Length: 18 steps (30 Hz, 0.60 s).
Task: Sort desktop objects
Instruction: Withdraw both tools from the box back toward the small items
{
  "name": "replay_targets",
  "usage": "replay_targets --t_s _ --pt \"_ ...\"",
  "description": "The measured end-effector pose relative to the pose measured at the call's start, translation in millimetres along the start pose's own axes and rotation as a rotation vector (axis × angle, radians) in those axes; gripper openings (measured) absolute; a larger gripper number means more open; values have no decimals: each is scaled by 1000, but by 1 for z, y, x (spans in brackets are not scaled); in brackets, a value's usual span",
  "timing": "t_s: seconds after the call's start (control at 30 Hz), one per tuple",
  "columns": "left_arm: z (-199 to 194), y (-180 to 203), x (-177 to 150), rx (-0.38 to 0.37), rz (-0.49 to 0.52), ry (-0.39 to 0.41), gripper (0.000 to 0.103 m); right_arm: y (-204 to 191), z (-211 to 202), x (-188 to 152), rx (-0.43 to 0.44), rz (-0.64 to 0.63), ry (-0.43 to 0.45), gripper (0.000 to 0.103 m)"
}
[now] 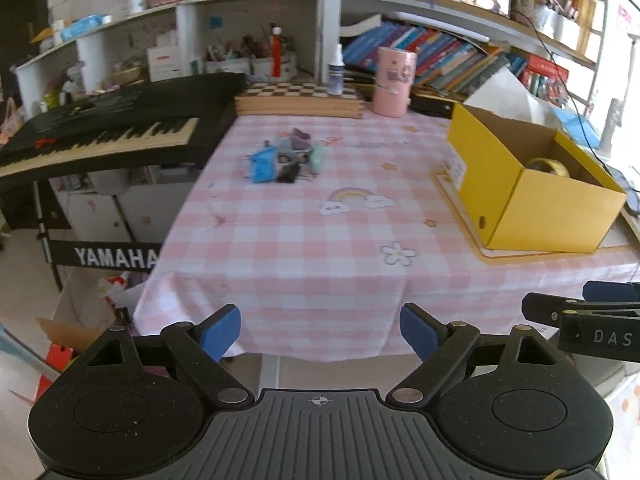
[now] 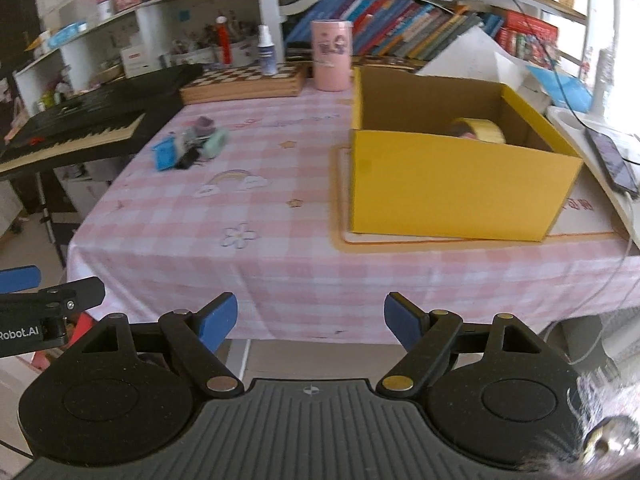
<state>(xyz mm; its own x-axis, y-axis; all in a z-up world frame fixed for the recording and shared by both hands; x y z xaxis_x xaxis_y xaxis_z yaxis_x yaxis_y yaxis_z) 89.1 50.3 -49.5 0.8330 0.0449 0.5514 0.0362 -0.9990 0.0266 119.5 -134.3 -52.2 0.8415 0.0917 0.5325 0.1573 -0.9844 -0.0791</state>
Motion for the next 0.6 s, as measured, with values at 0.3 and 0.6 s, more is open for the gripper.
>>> replay_targets --t_s 0.3,0.6 --pt "-8 -25 -6 5 -36 11 90 -39 -1 2 42 -77 17 77" --pt "-10 -37 -3 -6 -40 40 90 -61 0 2 66 -118 22 60"
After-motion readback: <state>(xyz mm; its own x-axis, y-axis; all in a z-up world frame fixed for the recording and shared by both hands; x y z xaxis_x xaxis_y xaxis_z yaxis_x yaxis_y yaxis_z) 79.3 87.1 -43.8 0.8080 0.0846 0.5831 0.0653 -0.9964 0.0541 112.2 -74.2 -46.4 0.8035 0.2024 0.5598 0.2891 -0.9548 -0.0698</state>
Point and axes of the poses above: each gripper's, at about its wrist camera, not at the fingertips, and z roughly the way its jaws point, y to its right, x to its top, the point moved 7 cm from there along z, roughly the way its jaws point, and after that the axes turned 13 degrees about -y, right-handed, at the moved point
